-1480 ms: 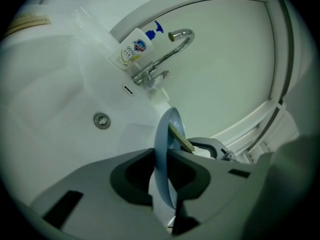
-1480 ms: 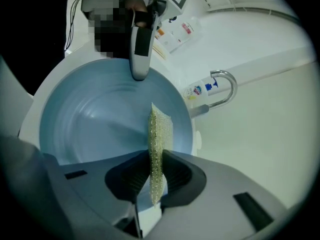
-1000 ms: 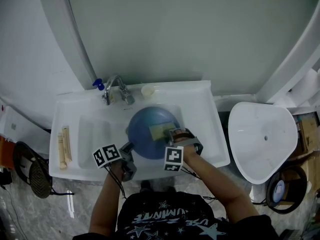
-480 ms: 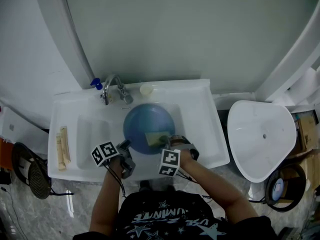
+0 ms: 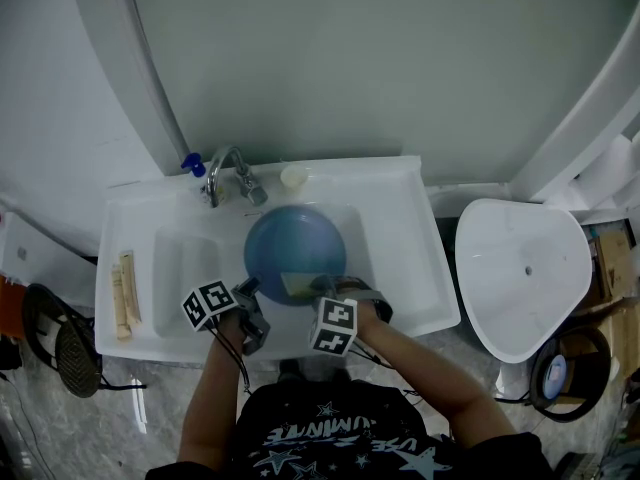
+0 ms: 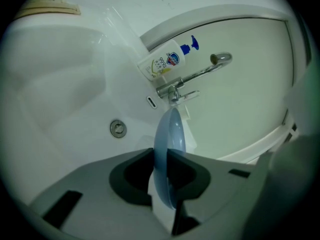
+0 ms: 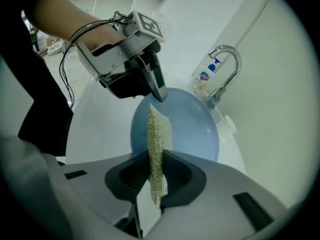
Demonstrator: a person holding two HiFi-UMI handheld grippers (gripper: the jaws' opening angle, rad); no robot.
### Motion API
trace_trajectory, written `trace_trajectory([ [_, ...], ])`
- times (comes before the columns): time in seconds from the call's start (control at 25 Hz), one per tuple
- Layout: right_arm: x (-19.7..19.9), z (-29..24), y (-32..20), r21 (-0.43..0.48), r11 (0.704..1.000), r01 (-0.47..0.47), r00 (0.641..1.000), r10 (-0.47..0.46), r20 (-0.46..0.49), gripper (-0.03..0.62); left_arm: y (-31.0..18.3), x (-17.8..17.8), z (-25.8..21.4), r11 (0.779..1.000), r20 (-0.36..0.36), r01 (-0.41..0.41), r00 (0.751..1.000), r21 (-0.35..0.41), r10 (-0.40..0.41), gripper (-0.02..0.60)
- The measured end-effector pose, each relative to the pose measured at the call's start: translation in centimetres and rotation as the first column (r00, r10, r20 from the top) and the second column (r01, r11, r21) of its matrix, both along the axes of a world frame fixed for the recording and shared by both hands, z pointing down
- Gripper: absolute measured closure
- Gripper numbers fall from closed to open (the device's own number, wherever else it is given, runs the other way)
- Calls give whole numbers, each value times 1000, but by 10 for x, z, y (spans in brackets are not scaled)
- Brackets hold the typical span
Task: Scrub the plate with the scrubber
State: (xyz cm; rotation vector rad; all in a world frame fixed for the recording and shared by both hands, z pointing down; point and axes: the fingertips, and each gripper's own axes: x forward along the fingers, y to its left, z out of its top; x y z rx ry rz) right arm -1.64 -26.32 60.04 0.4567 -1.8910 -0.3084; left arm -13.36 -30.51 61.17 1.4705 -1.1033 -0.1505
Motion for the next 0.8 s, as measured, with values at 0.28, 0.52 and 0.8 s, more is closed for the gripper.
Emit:
trace_trajectory([
  [0.28,-6,0,0,-13,1000,-22,999,22,38,520,7,-3,17,999,11,-28,1000,-35,28,520],
  [0.52,4,-12,-24,44,993,-109,990,104,90,520,15,0,34,992,60,-102,993,-69,106,520],
  [0.8,26,-4,-39,29,981,-193,979,191,71,520,16,5,58,976,88,-186,976,-117,197,520],
])
